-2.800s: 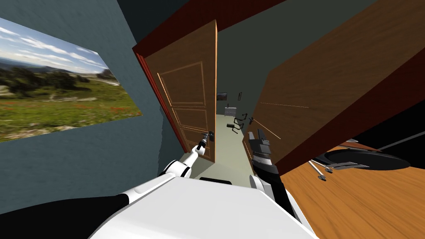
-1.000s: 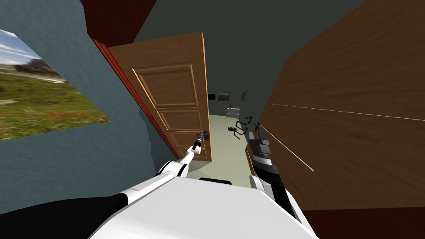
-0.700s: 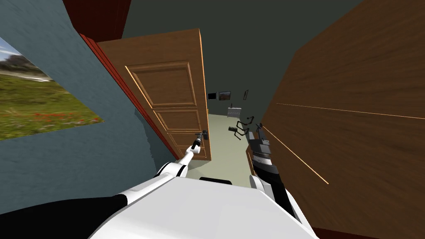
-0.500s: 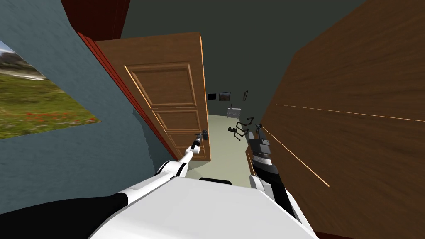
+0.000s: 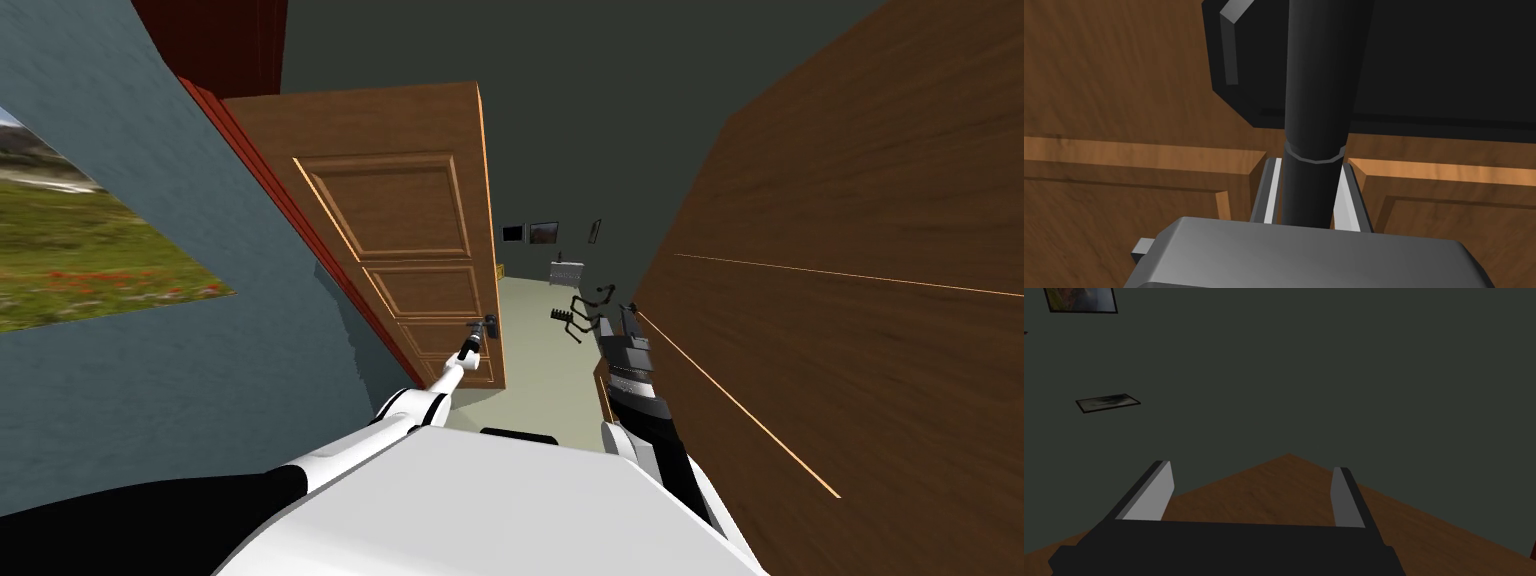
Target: Push the door open
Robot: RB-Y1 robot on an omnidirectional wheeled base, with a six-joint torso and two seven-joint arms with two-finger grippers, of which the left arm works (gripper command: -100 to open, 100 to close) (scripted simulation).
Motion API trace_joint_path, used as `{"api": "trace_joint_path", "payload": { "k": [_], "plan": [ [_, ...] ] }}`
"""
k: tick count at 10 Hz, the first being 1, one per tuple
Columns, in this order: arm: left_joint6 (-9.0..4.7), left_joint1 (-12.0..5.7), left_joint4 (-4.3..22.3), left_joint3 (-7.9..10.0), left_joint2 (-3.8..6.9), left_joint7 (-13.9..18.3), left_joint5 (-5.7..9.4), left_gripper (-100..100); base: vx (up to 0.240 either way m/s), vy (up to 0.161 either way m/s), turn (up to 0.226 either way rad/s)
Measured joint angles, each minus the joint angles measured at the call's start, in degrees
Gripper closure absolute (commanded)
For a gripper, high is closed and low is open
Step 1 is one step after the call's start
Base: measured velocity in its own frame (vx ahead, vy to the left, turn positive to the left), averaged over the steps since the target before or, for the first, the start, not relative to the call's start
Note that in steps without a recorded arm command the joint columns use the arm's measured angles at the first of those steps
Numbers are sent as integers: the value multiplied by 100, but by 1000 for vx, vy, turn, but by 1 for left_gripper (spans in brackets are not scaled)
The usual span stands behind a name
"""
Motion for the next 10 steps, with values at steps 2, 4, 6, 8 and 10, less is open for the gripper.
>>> {"api": "trace_joint_path", "payload": {
  "k": [2, 4, 6, 8, 10],
  "plan": [
    [-34, 39, -30, 87, 45, -38, 28, 100, 107, -91, 45],
    [104, 163, -281, 193, 51, -99, 58, 100, 160, -100, 63],
    [39, 90, -107, 315, 85, -169, 97, 100, 142, -112, 53],
    [28, 89, -106, 403, 159, -184, 129, 100, 92, -94, 62],
    [27, 89, -72, 457, 193, -194, 151, 100, 144, -63, 54]
  ]
}}
